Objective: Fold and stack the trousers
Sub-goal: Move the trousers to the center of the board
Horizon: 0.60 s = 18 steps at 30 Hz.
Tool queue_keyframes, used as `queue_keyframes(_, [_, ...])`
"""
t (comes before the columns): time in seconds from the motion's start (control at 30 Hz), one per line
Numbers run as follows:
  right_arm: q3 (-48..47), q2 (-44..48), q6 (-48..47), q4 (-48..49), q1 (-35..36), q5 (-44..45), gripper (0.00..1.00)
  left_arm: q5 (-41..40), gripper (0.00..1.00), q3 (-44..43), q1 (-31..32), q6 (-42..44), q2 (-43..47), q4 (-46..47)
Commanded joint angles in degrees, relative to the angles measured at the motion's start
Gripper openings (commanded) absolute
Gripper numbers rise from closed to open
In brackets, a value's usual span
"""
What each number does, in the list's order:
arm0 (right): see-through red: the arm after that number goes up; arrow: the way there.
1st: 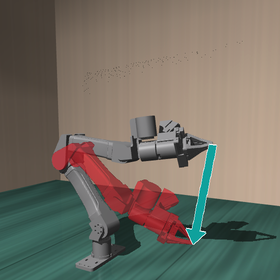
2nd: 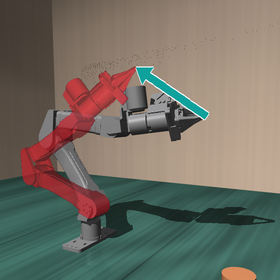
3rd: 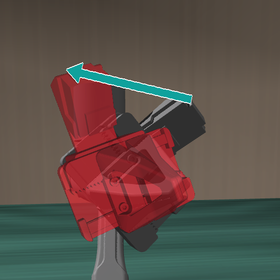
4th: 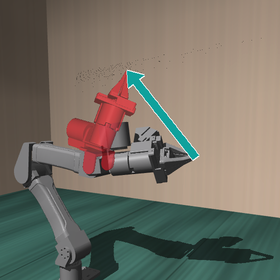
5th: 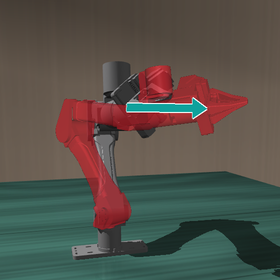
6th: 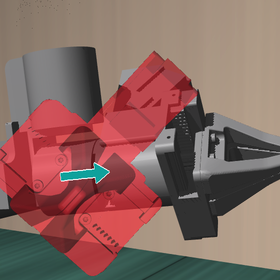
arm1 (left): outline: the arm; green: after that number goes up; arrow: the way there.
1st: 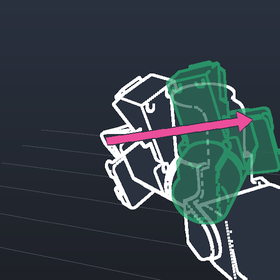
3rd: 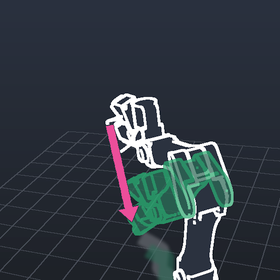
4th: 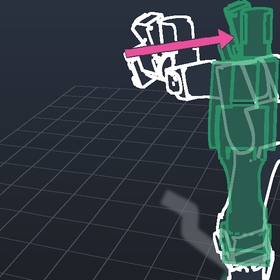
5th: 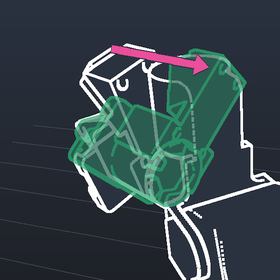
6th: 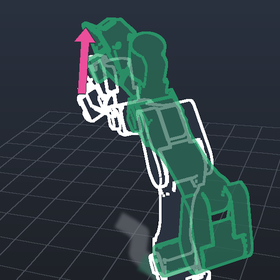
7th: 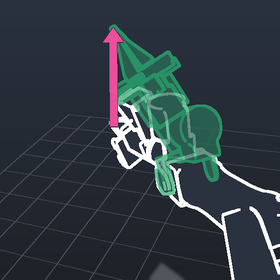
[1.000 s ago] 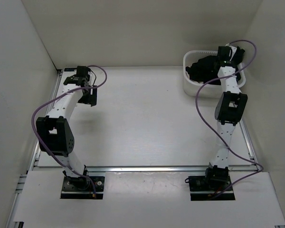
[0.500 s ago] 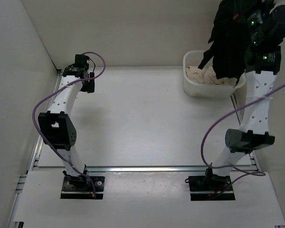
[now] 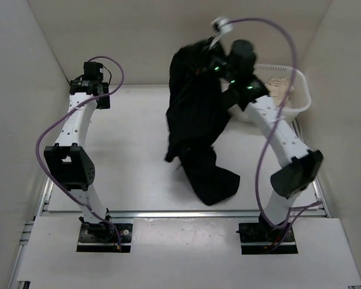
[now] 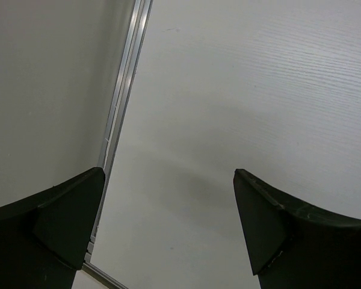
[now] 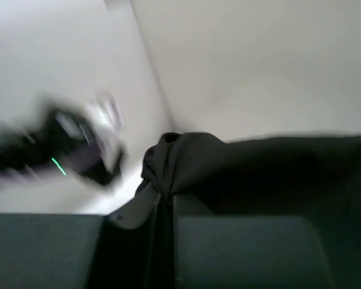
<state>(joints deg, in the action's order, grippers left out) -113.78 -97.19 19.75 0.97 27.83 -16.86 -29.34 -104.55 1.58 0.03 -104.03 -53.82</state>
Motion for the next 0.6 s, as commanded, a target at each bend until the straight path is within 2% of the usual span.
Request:
queue_keyframes(0.0, [5.0,-6.2,-13.0,-6.1,4.0,-3.2,0.20,-0.3,1.00,1.0,0.1,0.0,5.5,0.2])
queue_keyframes(0.03, [3.8,-8.6,-13.1,-7.6,4.0,-3.3,0.36,1.0,1.00,2.1,0.1,0.0,5.5,0.2])
queue_keyframes(0.07, [1.7,-14.3,-11.2,-12.8,3.0,-2.4,0.88,1.0,1.00,2.7,0.1,0.0,5.0,0.2])
queue_keyframes(0.1, [-0.8,-17.1,-9.7,-15.8,2.2,-0.9,0.99,1.0,1.00,3.2,1.4,0.0,4.4,0.2])
queue_keyframes(0.13, [-4.7,-20.9,-7.7,-20.8,1.3,1.6,0.99,-0.4,1.00,4.3,2.2,0.0,3.7,0.2])
queue_keyframes(0.17, [-4.8,-20.9,-6.1,-21.5,0.3,1.7,0.99,-1.5,1.00,5.1,3.1,0.0,2.9,0.2])
queue_keyframes(0.27, [-0.8,-16.6,-6.1,-22.8,-2.4,1.6,0.99,-1.9,1.00,8.6,6.5,0.0,0.9,0.2])
queue_keyframes(0.3, [1.2,-15.2,-9.2,-23.6,-3.1,4.9,0.99,-0.6,1.00,9.3,7.3,0.0,0.9,0.2])
queue_keyframes(0.37, [3.2,-12.0,-12.3,-25.2,-3.1,5.8,0.99,5.2,1.00,10.9,9.8,0.0,0.4,0.2])
queue_keyframes(0.47, [11.4,-9.1,-13.7,-23.8,-4.4,3.5,0.99,10.6,1.00,13.9,13.9,0.0,-0.9,0.2])
queue_keyframes(0.57, [18.0,-9.7,-11.3,-20.9,-5.5,0.1,0.99,11.8,1.00,18.5,17.6,0.0,-3.5,1.3])
